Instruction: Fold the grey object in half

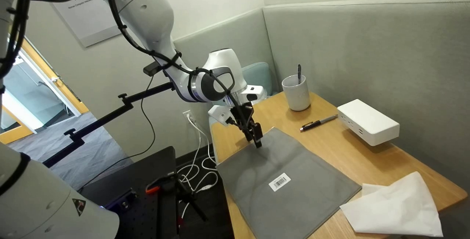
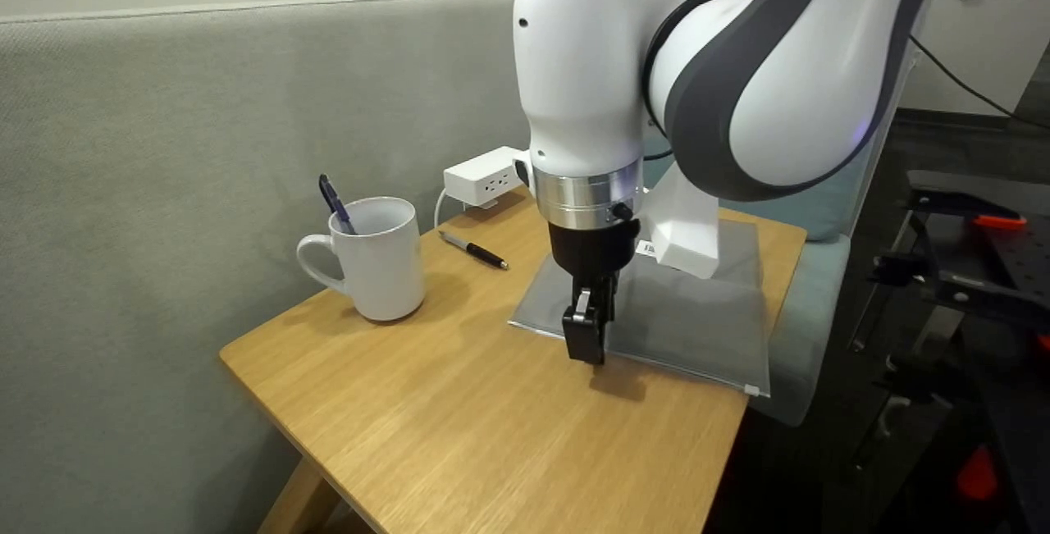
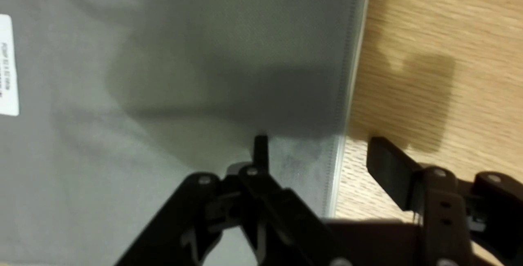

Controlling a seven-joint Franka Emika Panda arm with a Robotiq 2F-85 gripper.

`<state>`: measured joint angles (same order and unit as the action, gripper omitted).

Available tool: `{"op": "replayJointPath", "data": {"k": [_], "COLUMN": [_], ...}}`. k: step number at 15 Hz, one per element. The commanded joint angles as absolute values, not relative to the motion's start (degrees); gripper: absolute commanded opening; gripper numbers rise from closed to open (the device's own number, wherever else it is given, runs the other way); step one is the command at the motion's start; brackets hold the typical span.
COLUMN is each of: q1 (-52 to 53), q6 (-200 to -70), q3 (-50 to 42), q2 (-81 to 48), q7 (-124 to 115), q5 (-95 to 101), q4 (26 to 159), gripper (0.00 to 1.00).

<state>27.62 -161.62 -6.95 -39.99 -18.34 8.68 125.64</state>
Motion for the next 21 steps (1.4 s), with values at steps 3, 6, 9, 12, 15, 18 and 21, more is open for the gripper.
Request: {"op": "replayJointPath", "data": {"k": [3, 6, 9, 12, 15, 18, 21], "q1": [28.8, 28.6, 28.5, 28.4, 28.5, 28.4, 28.1], "q6": [-162.4, -163.0, -163.4, -163.6, -163.7, -163.7, -163.7], "q3": [-8.6, -8.7, -8.9, -9.3, -9.7, -9.9, -9.6], "q2": [-40.0, -39.5, -39.4, -39.3, -39.3, -39.2, -38.9], "q7": [-20.5, -20.5, -20.5, -20.7, -20.7, -20.6, -20.3], "q5": [9.5, 9.4, 9.3, 9.3, 9.3, 9.3, 9.2], "q4": [125.8, 126.4, 126.6, 126.8, 126.8, 126.8, 127.0], "gripper": [0.69, 0.53, 0.42, 0.31, 0.04, 0.0, 0.01]}}
